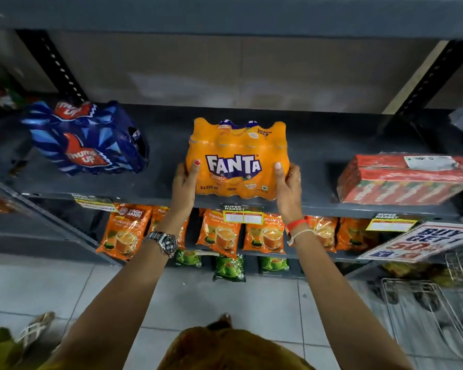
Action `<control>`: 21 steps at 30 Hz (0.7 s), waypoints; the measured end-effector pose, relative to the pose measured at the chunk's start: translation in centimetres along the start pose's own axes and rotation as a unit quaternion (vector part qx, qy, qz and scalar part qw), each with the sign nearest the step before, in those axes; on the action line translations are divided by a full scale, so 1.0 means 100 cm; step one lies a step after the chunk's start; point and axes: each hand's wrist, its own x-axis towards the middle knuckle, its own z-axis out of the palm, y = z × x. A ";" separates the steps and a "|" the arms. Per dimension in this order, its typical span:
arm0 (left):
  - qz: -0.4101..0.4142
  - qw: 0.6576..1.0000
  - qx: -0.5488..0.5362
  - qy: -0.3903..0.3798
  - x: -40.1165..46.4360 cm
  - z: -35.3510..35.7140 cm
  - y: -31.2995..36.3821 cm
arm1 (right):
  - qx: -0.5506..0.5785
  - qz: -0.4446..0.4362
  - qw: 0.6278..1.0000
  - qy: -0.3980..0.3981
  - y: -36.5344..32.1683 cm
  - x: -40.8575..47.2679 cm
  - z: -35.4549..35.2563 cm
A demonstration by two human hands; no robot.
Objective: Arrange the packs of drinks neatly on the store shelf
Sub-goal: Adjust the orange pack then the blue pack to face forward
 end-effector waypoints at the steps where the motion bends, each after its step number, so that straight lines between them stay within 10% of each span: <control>1: 0.003 1.000 -0.003 0.004 0.000 0.001 0.001 | 0.001 -0.005 1.000 -0.005 -0.002 -0.001 0.000; 10: 0.047 0.986 -0.061 0.146 -0.021 -0.028 -0.025 | 0.044 -0.022 0.992 0.119 0.039 -0.076 0.020; 21: 0.092 0.927 -0.067 0.358 0.062 -0.222 -0.020 | -0.075 -0.132 0.986 -0.063 0.010 -0.086 0.233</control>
